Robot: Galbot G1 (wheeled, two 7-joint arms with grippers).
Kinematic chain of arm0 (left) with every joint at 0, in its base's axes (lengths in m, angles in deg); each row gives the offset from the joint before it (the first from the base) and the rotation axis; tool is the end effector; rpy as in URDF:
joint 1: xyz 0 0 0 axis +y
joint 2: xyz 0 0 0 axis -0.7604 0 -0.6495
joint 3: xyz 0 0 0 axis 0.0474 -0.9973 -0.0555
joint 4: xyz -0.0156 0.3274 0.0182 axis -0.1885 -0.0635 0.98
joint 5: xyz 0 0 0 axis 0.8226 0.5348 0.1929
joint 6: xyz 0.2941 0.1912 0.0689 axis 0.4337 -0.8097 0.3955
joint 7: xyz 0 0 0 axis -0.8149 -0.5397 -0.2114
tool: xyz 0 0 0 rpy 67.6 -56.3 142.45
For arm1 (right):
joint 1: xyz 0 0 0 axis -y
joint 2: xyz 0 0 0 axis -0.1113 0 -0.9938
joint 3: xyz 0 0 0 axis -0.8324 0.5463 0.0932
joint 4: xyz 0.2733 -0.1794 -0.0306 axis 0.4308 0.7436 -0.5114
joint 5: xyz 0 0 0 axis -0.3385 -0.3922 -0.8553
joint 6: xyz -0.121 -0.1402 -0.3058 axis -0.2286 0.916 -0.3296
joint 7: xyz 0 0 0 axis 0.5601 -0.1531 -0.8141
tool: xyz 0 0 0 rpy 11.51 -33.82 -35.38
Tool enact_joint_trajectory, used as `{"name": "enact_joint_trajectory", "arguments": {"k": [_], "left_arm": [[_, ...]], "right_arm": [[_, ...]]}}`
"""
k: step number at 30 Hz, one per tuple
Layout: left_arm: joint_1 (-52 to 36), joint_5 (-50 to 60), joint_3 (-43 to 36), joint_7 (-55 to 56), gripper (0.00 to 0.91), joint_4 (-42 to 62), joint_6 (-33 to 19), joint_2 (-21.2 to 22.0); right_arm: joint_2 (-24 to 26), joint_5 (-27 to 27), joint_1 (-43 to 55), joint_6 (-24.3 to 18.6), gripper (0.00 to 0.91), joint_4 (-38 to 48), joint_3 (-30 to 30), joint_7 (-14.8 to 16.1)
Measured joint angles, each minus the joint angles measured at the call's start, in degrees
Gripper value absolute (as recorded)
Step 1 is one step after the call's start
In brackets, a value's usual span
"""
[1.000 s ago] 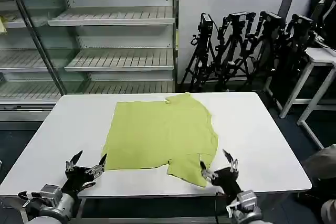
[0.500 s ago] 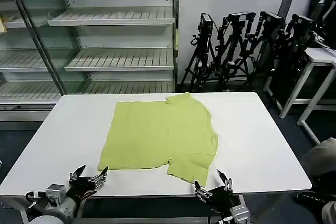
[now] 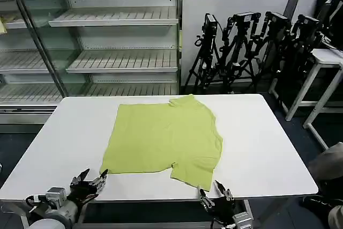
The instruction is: Fold and organize the clothes.
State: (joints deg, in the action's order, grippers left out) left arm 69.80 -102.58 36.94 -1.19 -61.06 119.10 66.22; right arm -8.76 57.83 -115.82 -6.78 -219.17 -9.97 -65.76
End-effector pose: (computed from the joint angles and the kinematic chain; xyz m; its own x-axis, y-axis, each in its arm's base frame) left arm 0.2119 0.1032 -0.2451 -0.8691 0.0581 0.4912 0.0437 0.9982 -0.0408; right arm 0.1553 0.0340 -0.2446 -0.8582 -0.2359 0.4559 -0.2655 0.9641 -0.0010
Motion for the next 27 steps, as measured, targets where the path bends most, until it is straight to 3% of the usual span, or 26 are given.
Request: {"name": "enact_joint_trajectory", "arguments": {"k": [15,27], "left_arm": [[-0.23,-0.11,0.11,-0.91,0.020,-0.33,-0.62,0.33],[-3.17,-0.98,0.73,-2.28,0.010,-0.41,-1.39,-0.98]], "right_arm": [[-0.35,0.73,1.60,-0.43,0.000,-0.55,0.22,-0.07],[-0.64,3.35,8.80,-0.15,0.000,-0.79,-1.86,0.96]]}}
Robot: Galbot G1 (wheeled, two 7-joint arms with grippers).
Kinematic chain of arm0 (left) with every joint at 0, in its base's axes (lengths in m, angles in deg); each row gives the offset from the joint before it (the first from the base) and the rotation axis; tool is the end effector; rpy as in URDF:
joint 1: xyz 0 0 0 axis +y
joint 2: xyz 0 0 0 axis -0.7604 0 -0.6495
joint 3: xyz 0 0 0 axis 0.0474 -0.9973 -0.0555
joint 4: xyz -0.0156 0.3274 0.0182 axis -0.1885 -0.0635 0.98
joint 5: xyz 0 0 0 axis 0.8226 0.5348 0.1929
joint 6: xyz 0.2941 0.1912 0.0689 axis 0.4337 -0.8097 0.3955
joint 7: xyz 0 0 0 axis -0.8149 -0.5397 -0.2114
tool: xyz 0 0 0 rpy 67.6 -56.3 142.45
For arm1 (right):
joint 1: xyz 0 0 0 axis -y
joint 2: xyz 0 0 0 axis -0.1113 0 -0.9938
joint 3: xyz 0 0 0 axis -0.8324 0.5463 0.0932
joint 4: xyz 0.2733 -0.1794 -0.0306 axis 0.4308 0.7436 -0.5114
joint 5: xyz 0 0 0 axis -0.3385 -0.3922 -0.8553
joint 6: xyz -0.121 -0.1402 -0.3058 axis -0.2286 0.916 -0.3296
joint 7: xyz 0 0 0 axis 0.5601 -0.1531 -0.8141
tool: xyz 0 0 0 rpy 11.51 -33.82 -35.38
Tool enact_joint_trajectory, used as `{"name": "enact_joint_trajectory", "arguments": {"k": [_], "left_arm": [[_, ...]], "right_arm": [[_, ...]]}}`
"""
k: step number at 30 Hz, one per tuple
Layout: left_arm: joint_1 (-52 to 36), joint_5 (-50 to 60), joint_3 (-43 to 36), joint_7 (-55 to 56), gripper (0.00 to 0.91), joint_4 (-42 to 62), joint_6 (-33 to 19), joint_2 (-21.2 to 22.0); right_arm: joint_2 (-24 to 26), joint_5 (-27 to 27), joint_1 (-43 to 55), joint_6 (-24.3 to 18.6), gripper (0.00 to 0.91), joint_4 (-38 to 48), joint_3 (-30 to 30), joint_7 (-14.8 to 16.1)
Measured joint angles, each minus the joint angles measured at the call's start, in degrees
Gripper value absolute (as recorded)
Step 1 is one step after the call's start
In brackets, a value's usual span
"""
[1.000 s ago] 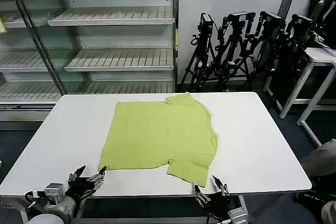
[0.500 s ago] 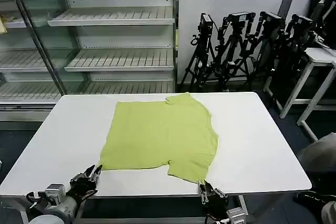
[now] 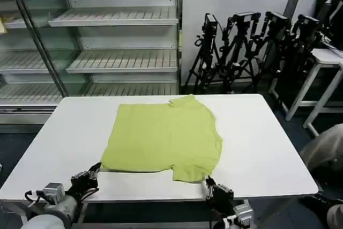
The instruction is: Fold and organize the clothes.
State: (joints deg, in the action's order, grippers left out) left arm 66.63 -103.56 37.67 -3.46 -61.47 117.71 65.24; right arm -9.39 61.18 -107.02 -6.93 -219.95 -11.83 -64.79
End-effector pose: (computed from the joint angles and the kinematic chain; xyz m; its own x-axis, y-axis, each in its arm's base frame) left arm 0.2259 0.1072 -0.2273 -0.9068 0.0982 0.4100 0.0834 0.9951 -0.0539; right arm 0.1934 0.0282 -0.2109 -0.9181 -0.2528 0.3053 -0.2600 0.9655 0.0177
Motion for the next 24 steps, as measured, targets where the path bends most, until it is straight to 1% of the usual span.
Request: {"name": "enact_joint_trajectory", "arguments": {"k": [1,2,11,24], "left_arm": [[-0.49,-0.07,-0.15,-0.15,0.020,0.23,-0.07,-0.18],[-0.95,-0.14,-0.32,-0.21,0.010,0.44,-0.13,-0.29],[-7.80,-1.05,-3.21,-0.16,0.020,4.72,0.12,-1.11],[-18.84,-2.62,-7.46,0.10,0.020,12.91,0.36,-1.80]], "right_arm": [[-0.12,0.24,0.92,0.13,0.000,0.34,-0.01,0.13],[-0.18,0.47,1.82,0.26,0.000,0.70,-0.01,0.27],[-1.10,1.69,10.85,1.28,0.000,6.43,0.71,1.51],[-2.64,1.00,22.44,0.95,0.000,16.72,2.53,3.77]]}}
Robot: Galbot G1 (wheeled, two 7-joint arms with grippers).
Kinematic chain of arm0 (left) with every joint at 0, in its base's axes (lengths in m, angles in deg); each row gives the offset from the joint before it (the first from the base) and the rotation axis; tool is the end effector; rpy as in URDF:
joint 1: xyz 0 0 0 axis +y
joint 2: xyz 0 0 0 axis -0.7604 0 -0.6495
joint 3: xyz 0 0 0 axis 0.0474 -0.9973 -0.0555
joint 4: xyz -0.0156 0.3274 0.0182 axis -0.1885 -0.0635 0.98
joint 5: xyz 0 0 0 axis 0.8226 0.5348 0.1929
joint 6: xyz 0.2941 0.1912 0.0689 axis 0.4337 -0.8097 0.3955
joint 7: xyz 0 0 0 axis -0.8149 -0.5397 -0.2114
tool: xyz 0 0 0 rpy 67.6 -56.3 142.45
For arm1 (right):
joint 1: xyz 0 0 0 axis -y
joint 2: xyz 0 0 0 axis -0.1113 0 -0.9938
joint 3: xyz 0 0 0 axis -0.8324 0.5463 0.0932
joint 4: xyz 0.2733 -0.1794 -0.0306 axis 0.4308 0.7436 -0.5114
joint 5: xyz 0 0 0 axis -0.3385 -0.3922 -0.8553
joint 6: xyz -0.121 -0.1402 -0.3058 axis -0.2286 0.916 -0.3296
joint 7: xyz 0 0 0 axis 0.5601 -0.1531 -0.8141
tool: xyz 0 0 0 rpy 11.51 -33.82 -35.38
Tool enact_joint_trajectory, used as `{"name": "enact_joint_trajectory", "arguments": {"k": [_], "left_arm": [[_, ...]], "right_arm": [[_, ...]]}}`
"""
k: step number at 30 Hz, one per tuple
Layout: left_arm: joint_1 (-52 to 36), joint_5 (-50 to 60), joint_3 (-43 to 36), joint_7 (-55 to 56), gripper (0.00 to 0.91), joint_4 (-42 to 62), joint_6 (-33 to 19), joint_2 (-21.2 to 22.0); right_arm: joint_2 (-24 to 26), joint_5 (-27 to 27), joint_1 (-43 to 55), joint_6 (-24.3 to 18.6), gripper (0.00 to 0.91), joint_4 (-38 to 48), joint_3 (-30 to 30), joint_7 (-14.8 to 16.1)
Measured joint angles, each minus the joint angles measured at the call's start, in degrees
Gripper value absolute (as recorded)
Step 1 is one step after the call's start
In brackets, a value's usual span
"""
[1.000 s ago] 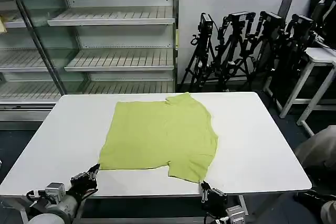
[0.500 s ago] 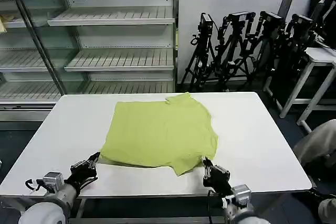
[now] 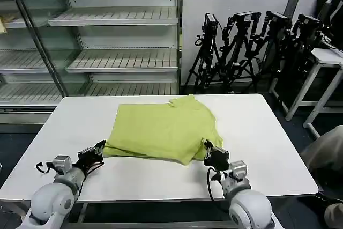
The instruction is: Fold and organize the clothes.
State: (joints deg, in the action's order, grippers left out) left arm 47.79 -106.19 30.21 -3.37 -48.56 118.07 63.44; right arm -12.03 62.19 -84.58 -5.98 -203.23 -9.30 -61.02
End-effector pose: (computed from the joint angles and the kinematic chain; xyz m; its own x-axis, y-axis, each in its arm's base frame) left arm 0.3134 0.1140 -0.2256 -0.9273 0.1182 0.3551 0.0962 0.9922 -0.0789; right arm 0.3070 0.0288 -0.2128 -0.9389 -0.2568 0.2293 -0.2709 0.9621 -0.0319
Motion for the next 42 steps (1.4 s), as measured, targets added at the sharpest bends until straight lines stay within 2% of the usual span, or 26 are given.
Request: {"name": "enact_joint_trajectory", "arguments": {"k": [18,30,31,32,33,34,42], "left_arm": [[-7.76,0.92,-4.47,-1.22,0.020,6.69,-0.37,0.13],[-9.98,2.16,-5.88,-2.44,0.020,9.40,-1.22,-0.19],[-10.16,2.24,-6.04,-2.52,0.020,9.57,-1.23,-0.19],[-10.36,2.36,-6.22,-2.56,0.202,9.82,-1.24,-0.20],[-10.49,2.45,-6.37,-2.61,0.554,10.01,-1.24,-0.21],[-10.63,2.58,-6.51,-2.66,0.907,10.21,-1.24,-0.18],[-11.01,4.25,-6.96,-2.80,0.907,11.72,-1.35,0.18]], "right_arm": [[-1.47,-1.52,8.63,-1.89,0.000,9.85,1.33,2.68],[-1.99,-2.33,10.75,-2.31,0.000,13.13,1.63,3.14],[-2.02,-2.36,10.81,-2.34,0.191,13.32,1.68,3.17],[-2.06,-2.42,10.85,-2.39,0.756,13.48,1.72,3.20],[-2.13,-2.55,10.87,-2.41,0.907,13.67,1.79,3.24],[-2.18,-2.65,10.87,-2.41,0.907,13.86,1.91,3.27],[-2.92,-3.48,11.54,-2.77,0.907,15.89,1.90,3.18]]}}
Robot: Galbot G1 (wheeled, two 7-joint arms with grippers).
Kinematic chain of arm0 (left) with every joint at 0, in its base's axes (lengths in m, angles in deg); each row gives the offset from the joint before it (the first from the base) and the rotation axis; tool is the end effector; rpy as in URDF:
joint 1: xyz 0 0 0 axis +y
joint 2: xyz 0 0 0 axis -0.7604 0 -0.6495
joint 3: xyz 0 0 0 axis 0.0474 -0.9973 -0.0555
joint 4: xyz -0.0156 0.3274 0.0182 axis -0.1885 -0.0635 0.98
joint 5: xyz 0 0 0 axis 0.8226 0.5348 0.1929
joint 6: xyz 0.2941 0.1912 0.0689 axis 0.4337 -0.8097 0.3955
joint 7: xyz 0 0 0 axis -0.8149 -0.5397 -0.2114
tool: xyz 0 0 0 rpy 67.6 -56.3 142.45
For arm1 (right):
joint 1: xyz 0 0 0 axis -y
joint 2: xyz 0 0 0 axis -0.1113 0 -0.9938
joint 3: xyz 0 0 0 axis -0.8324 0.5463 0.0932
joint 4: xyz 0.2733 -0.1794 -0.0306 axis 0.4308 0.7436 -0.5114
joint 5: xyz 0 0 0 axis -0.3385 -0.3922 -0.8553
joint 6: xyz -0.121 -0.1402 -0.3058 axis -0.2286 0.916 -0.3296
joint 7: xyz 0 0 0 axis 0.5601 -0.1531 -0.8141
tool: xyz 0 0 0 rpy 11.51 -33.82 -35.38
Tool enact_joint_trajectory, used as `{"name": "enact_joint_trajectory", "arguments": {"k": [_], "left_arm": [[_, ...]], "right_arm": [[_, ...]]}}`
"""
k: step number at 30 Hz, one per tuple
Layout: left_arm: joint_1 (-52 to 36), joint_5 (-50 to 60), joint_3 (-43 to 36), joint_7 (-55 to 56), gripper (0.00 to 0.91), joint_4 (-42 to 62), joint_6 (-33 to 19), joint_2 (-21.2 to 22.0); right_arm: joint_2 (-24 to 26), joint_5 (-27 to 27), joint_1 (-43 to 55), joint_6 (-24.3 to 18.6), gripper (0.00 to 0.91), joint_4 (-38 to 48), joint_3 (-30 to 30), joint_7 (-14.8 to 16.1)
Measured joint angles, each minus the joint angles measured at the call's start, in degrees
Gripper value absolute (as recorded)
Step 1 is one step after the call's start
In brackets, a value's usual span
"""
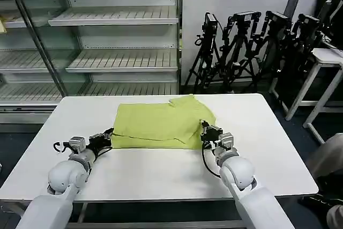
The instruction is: Fold and organize the clothes.
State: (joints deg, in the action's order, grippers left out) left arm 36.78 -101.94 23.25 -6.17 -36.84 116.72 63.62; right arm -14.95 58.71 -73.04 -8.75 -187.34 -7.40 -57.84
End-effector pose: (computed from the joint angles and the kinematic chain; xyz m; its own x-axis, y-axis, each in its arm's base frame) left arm 0.3696 0.1128 -0.2441 -0.9192 0.1289 0.3722 0.1298 0.9913 -0.0227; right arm 0.3824 0.0283 -0.2360 -0.9445 -0.2254 0.2388 -0.2525 0.9635 -0.0893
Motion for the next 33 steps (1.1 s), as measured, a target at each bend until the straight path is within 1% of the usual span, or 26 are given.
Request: {"name": "enact_joint_trajectory", "arguments": {"k": [9,19,20,21,22,23,24,25,26,33], "left_arm": [[0.43,0.43,1.23,0.52,0.907,0.02,-0.91,-0.87],[5.47,-0.59,2.72,1.31,0.907,-5.83,1.60,-1.62],[6.05,-0.56,2.71,1.31,0.907,-6.12,1.91,-1.61],[6.51,-0.56,2.70,1.26,0.907,-6.41,2.22,-1.62],[6.80,-0.55,2.66,1.16,0.907,-6.61,2.45,-1.64],[7.04,-0.54,2.60,1.00,0.907,-6.79,2.65,-1.65],[7.28,-0.54,2.58,0.76,0.413,-6.89,2.88,-1.60],[7.43,-0.57,2.62,0.50,0.151,-6.91,3.08,-1.57],[7.55,-0.62,2.67,0.38,0.020,-6.91,3.27,-1.56],[8.03,-1.35,2.89,-0.44,0.010,-6.40,4.12,-1.82]], "right_arm": [[0.69,0.26,-0.09,-0.07,0.907,1.21,-1.67,-1.12],[3.74,1.93,-7.08,2.61,0.907,-4.45,-3.32,-1.83],[4.04,2.10,-7.94,2.97,0.725,-4.81,-3.54,-1.91],[4.25,2.27,-8.55,3.28,0.373,-5.13,-3.69,-2.01],[4.39,2.49,-9.13,3.58,0.000,-5.44,-3.91,-2.18],[4.47,2.77,-9.68,3.92,0.000,-5.80,-4.13,-2.43],[4.51,3.17,-10.33,4.32,0.000,-6.27,-4.23,-2.73],[4.51,3.46,-10.92,4.56,0.000,-6.68,-4.24,-2.89],[4.50,3.67,-11.40,4.71,0.000,-7.11,-4.25,-2.99],[4.69,5.20,-12.88,5.30,0.000,-8.05,-4.45,-3.62]]}}
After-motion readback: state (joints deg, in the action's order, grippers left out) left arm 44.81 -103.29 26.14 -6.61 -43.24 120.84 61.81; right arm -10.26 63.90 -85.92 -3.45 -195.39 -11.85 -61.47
